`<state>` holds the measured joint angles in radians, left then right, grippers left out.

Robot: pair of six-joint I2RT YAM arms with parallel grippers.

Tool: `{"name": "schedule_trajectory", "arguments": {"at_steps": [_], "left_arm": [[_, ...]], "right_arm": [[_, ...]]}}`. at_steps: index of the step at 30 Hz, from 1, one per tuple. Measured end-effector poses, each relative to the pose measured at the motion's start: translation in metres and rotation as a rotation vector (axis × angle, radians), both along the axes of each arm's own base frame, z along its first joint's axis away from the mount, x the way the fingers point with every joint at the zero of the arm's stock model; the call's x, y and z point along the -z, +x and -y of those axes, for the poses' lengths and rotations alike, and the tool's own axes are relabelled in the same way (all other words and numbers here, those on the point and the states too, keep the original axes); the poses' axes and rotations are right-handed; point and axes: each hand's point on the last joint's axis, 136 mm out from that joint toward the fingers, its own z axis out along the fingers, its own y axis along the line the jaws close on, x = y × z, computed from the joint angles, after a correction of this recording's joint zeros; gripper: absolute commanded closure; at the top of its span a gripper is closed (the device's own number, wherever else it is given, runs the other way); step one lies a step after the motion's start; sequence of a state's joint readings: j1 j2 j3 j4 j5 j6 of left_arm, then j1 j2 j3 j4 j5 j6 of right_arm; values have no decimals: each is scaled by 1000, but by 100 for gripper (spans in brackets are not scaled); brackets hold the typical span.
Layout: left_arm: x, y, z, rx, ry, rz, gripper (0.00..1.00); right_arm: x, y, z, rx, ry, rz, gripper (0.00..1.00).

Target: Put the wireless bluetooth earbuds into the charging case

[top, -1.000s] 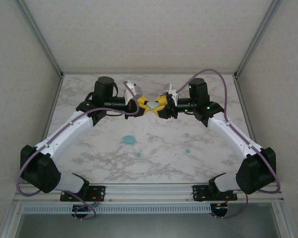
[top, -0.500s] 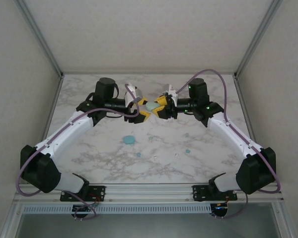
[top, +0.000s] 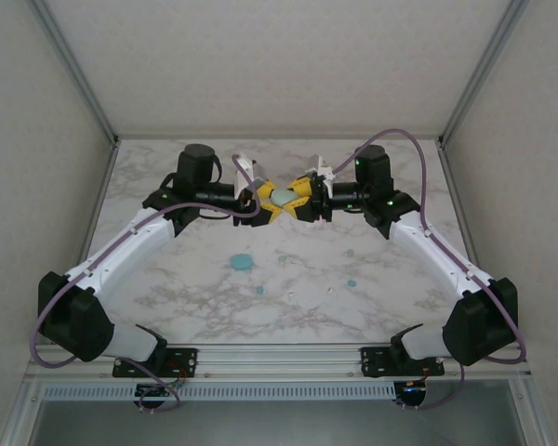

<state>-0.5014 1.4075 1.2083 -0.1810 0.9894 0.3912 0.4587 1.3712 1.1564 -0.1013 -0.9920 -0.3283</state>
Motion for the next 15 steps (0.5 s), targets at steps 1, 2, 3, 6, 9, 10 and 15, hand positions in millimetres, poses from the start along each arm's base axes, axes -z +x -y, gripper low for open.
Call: {"name": "schedule_trajectory", "arguments": {"at_steps": [1, 2, 3, 6, 9, 10, 15], "left_arm": [[-1, 1, 0, -2, -2, 1, 53], [-1, 1, 0, -3, -3, 2, 53], [-2, 1, 0, -4, -5, 5, 55], [-2, 2, 0, -6, -7, 5, 58], [-3, 2, 1, -7, -10, 3, 57], [-3, 2, 1, -8, -11, 3, 57], [-4, 1, 2, -6, -13, -5, 47]], "right_arm": [[-1, 0, 0, -1, 2, 2, 74], [-1, 0, 0, 0, 4, 3, 74], [-2, 0, 0, 0, 5, 5, 74], [-3, 0, 1, 2, 7, 5, 74], [-3, 1, 1, 3, 8, 8, 73], [-3, 1, 1, 3, 9, 9, 73], [-3, 1, 1, 5, 9, 11, 73]]}}
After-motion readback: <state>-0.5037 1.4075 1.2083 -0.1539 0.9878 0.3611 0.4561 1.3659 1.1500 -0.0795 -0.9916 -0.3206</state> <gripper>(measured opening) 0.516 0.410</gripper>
